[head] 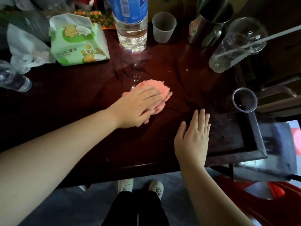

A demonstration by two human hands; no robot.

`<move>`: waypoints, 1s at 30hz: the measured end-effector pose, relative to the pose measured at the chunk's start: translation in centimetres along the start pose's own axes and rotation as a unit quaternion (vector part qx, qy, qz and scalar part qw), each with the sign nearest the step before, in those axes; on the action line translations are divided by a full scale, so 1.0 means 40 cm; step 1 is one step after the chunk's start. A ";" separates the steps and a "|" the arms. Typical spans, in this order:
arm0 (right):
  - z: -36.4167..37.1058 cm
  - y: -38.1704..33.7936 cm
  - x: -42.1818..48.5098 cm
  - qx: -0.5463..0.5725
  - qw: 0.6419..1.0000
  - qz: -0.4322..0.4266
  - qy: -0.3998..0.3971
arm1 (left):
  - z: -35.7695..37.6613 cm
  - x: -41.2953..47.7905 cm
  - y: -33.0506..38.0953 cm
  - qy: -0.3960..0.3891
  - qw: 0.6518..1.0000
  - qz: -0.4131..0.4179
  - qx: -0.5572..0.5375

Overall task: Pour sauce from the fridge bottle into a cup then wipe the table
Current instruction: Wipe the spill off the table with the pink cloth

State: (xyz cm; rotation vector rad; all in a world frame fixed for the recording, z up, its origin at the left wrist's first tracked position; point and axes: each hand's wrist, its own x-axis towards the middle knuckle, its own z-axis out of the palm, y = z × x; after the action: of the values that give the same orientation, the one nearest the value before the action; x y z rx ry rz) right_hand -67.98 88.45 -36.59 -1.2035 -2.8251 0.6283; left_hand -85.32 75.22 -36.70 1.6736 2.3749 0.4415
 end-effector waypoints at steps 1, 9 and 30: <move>0.000 -0.001 0.000 0.001 1.000 -0.001 0.000 | -0.001 -0.036 -0.002 0.010 1.000 -0.005 0.021; -0.004 0.001 0.001 0.004 1.000 0.002 0.000 | 0.037 -0.045 0.002 0.154 0.959 -0.239 -0.004; 0.002 0.003 -0.003 0.028 0.999 -0.010 0.015 | 0.052 0.009 0.052 0.121 0.991 -0.041 -0.046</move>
State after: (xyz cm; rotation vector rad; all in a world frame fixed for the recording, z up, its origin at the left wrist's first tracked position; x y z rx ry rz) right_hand -67.82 88.40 -36.67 -1.1636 -2.7731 0.6774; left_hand -82.92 76.46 -37.92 1.5537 2.5358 0.7656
